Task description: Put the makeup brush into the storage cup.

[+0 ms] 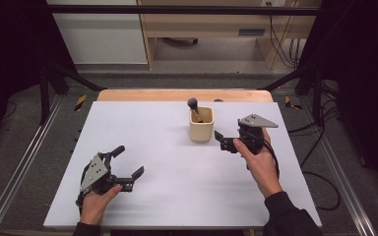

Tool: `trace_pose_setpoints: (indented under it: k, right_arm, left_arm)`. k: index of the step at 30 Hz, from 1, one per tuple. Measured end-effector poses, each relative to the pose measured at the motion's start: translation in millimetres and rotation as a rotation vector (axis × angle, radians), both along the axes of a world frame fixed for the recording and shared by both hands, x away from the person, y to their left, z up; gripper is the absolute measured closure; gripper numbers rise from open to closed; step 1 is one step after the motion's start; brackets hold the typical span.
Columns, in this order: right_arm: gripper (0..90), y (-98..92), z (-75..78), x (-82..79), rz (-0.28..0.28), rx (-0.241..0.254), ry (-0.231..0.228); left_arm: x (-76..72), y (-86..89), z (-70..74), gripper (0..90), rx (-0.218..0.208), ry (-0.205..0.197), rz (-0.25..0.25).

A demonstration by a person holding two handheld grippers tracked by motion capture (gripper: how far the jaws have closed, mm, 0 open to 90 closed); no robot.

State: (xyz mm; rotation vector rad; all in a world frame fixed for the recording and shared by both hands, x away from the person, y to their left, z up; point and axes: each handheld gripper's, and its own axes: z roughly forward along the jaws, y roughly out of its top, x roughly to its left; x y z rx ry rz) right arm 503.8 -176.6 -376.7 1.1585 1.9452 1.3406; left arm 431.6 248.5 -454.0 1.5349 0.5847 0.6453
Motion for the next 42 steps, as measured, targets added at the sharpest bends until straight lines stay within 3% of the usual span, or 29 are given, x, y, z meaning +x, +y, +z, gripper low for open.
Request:
trace_pose_setpoints:
  k: [42]
  right_arm:
    - [3.7, -53.0, -13.4, -40.3, -0.053, 0.004, 0.015]
  left_arm:
    - [-0.2, -0.4, -1.0, 1.6, 0.007, 0.003, 0.000]
